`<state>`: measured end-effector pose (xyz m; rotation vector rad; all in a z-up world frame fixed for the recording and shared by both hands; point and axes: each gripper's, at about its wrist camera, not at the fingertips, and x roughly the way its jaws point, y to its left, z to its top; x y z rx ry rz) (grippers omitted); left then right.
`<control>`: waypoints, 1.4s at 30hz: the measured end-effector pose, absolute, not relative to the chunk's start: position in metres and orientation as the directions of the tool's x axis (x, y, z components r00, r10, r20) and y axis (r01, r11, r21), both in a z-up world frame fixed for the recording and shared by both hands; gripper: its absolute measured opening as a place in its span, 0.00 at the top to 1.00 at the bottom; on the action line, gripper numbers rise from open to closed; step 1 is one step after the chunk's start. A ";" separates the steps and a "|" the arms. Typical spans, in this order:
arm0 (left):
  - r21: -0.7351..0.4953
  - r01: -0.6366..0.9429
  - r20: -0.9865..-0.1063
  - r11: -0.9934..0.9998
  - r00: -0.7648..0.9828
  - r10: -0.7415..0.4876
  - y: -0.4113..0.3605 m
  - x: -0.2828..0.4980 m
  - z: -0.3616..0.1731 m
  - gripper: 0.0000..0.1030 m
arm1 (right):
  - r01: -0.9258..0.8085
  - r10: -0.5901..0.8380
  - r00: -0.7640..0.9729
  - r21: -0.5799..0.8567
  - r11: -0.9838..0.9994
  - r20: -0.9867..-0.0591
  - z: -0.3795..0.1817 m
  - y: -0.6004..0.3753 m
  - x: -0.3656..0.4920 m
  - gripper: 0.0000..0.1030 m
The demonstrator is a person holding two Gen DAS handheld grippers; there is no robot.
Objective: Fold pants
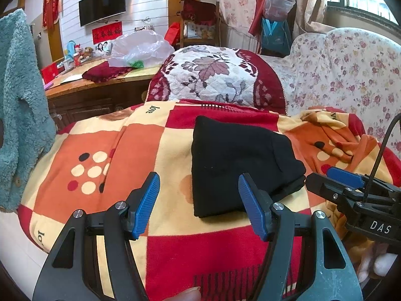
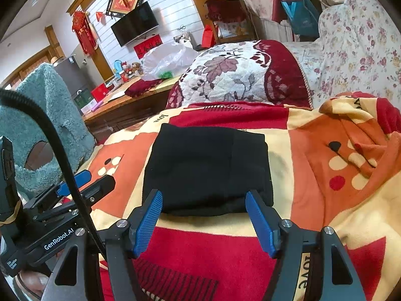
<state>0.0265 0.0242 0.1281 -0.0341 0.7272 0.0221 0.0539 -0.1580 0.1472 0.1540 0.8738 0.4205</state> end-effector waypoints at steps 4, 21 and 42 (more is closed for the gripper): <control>-0.020 -0.031 -0.662 0.999 0.749 0.010 0.023 0.027 0.128 0.37 | -0.294 0.421 0.564 0.303 0.906 -0.710 0.147 -0.158 0.054 0.35; 0.011 -0.026 -0.649 1.000 0.760 0.026 0.019 0.025 0.132 0.37 | -0.294 0.425 0.558 0.309 0.904 -0.713 0.147 -0.157 0.053 0.35; 0.018 -0.023 -0.650 1.000 0.760 0.029 0.018 0.026 0.131 0.36 | -0.289 0.428 0.550 0.317 0.903 -0.717 0.144 -0.153 0.049 0.35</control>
